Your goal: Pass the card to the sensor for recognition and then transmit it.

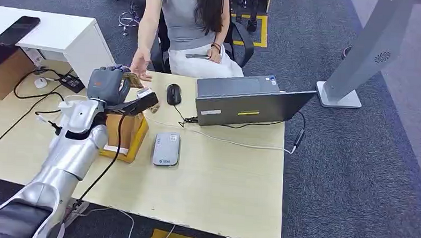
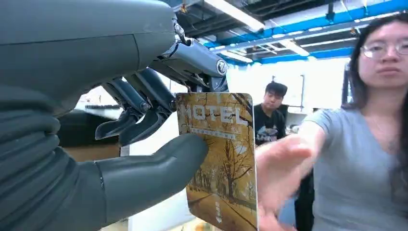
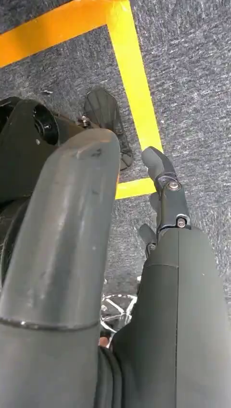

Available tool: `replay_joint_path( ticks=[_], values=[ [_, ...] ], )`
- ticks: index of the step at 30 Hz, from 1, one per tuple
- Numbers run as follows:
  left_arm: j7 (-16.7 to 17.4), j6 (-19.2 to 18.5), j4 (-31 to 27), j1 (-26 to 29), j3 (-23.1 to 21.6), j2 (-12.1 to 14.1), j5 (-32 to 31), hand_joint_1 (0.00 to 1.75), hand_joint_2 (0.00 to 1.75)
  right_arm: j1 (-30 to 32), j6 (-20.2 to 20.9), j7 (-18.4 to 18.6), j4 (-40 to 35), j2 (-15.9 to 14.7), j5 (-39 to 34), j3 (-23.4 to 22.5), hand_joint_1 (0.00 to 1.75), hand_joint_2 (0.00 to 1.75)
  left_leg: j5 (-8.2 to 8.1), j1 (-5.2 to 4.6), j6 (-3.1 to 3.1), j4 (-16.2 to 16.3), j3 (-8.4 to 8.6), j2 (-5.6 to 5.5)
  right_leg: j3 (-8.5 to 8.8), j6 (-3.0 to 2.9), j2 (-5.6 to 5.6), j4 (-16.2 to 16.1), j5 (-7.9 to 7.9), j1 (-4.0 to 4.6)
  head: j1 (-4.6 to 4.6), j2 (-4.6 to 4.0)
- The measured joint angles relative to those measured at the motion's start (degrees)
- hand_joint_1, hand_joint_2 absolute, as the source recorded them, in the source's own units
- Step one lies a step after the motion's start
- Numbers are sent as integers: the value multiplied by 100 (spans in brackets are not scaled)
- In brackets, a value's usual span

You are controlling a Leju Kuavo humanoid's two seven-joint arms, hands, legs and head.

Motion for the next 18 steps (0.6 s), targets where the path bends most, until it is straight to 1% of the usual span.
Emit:
replay_joint_path(
  ticks=[3,5,12,18],
  values=[
    [11,-7,192,-360,-65,-2,-20,175,175,-2,5,7,0,0,13,26,0,0,0,0,0,0,1,3,1,0,3,0,0,0,-2,0],
    [11,2,288,-488,-112,-11,-20,175,175,-1,7,7,0,0,15,28,0,0,0,0,0,0,1,3,1,0,4,1,0,0,-2,0],
    [37,55,489,-630,-155,-48,-57,175,175,-3,9,7,0,0,35,33,0,0,0,0,0,0,0,2,-1,0,4,1,0,0,-2,0],
    [192,-20,1191,-1440,-269,-94,-300,175,175,-49,31,52,0,4,131,114,0,0,3,0,2,1,-3,6,-4,0,7,1,7,0,-4,0]
  ],
)
